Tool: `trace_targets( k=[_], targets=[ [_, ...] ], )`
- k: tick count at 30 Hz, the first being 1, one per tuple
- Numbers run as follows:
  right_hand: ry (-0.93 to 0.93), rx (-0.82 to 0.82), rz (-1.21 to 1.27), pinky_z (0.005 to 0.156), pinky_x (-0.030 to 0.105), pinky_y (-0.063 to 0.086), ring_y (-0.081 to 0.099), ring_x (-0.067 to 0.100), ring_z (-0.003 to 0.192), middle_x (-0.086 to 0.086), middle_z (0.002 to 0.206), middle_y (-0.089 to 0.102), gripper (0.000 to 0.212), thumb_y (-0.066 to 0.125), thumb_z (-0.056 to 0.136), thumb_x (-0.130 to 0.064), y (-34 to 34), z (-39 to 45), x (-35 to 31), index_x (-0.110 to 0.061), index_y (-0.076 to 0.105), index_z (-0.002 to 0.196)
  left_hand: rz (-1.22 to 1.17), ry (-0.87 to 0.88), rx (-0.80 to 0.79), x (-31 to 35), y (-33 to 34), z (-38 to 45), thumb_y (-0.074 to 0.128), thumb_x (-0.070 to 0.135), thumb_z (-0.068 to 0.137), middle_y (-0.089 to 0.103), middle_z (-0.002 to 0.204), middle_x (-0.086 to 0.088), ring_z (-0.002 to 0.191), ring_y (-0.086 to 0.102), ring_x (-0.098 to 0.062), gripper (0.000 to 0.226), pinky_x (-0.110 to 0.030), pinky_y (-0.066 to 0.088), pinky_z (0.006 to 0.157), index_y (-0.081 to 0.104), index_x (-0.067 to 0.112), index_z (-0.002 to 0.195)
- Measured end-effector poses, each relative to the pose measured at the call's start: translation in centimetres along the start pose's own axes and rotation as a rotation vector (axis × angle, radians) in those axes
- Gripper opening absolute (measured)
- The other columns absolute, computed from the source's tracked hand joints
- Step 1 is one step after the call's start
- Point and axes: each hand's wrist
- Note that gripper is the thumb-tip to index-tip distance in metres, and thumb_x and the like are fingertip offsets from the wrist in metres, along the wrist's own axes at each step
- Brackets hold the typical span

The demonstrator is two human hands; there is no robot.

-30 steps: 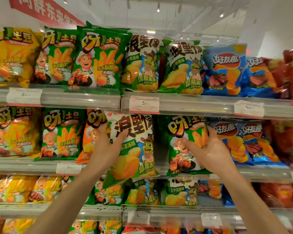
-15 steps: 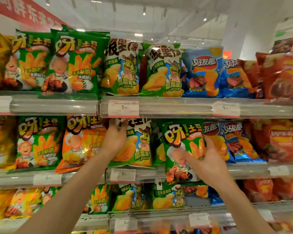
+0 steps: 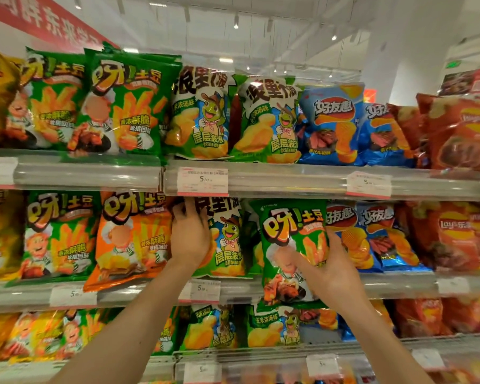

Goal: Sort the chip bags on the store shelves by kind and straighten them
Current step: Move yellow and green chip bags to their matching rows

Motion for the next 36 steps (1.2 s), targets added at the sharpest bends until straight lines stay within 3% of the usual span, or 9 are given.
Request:
trace_targets(
  k=[2,4,9,16,24,28,31,34,36],
  targets=[
    [0.014,-0.003,0.001,0.091,0.049,0.055,0.06,0.018,0.113,-0.007,0.124,0.062,0.11,0.059,0.057,-0.094,0.1,0.1,0.0,-0.034,0.032,0.146,0.068,0.087,0.041,-0.5,0.1,-0.1,0.045,0.023,0.103,0.048,0.135,-0.028,0.115,0.054,-0.048,0.042,-0.055,0.049,0.093,0.044,0.008,0.141],
    [0.016,-0.006,0.012,0.09,0.049,0.055,0.062,0.017,0.109,-0.009,0.117,0.064,0.097,0.063,0.06,-0.087,0.0,0.0,0.0,-0.038,0.036,0.139,0.117,0.23,0.074,-0.9,0.1,-0.4,0.042,0.03,0.103,0.05,0.138,-0.023,0.124,0.05,-0.044,0.041,-0.055,0.045,0.102,0.052,0.011,0.137],
    [0.024,-0.006,0.028,0.087,0.048,0.056,0.063,0.018,0.105,-0.007,0.117,0.064,0.093,0.068,0.064,-0.077,0.0,0.0,0.2,-0.038,0.035,0.142,0.27,0.487,-0.115,-1.2,-0.1,-4.1,0.026,0.057,0.102,0.039,0.157,-0.008,0.148,0.029,-0.03,0.058,-0.051,0.023,0.121,0.049,0.026,0.146],
    [0.025,-0.013,0.029,0.089,0.049,0.055,0.061,0.018,0.108,-0.007,0.117,0.063,0.093,0.067,0.064,-0.077,-0.2,-0.4,-0.4,-0.038,0.033,0.141,0.448,0.547,-0.162,-2.7,1.1,-5.2,0.021,0.066,0.101,0.013,0.168,-0.009,0.155,0.009,-0.033,0.068,-0.061,0.019,0.12,0.021,0.031,0.159],
    [0.056,-0.018,-0.001,0.096,0.049,0.054,0.059,0.019,0.12,-0.007,0.133,0.059,0.12,0.06,0.056,-0.093,0.2,-0.6,-0.5,-0.035,0.021,0.153,0.524,0.525,-0.215,-3.1,2.0,-4.1,0.017,0.067,0.1,0.023,0.165,-0.015,0.152,0.021,-0.037,0.071,-0.063,0.026,0.116,0.028,0.027,0.157],
    [0.07,-0.008,0.027,0.097,0.048,0.053,0.058,0.02,0.121,-0.005,0.133,0.059,0.119,0.064,0.058,-0.087,0.0,-0.9,-0.6,-0.032,0.022,0.154,0.424,0.503,-0.245,-2.8,1.7,-4.9,0.014,0.066,0.101,0.02,0.166,-0.011,0.154,0.014,-0.034,0.07,-0.061,0.018,0.12,0.027,0.028,0.158],
    [0.047,-0.003,0.075,0.093,0.046,0.054,0.06,0.016,0.115,-0.007,0.129,0.059,0.101,0.071,0.068,-0.072,-0.1,-1.3,-0.4,-0.036,0.026,0.151,0.175,0.471,-0.203,-1.5,0.2,-5.9,0.023,0.059,0.103,0.025,0.165,-0.007,0.154,0.016,-0.027,0.064,-0.047,0.013,0.124,0.035,0.024,0.155],
    [0.021,-0.01,0.182,0.084,0.03,0.055,0.062,-0.002,0.102,-0.018,0.115,0.063,0.071,0.075,0.073,-0.064,-0.3,-2.2,-0.7,-0.047,0.037,0.131,-0.211,0.29,-0.251,1.0,-1.8,-7.9,0.044,0.053,0.101,0.048,0.146,0.003,0.134,0.043,-0.012,0.053,-0.03,0.034,0.112,0.046,0.025,0.146],
    [0.005,-0.043,0.265,0.077,0.017,0.05,0.061,-0.014,0.094,-0.024,0.106,0.064,0.059,0.079,0.077,-0.051,-0.3,-2.9,-1.1,-0.056,0.036,0.118,-0.437,0.092,-0.414,2.8,-3.1,-9.1,0.052,0.053,0.098,0.055,0.134,0.011,0.116,0.054,0.0,0.051,-0.023,0.045,0.096,0.046,0.03,0.143]
  ],
)
Point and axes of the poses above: each hand's wrist, its own z-axis towards the middle knuckle, its own y-axis out of the palm, x = y × z
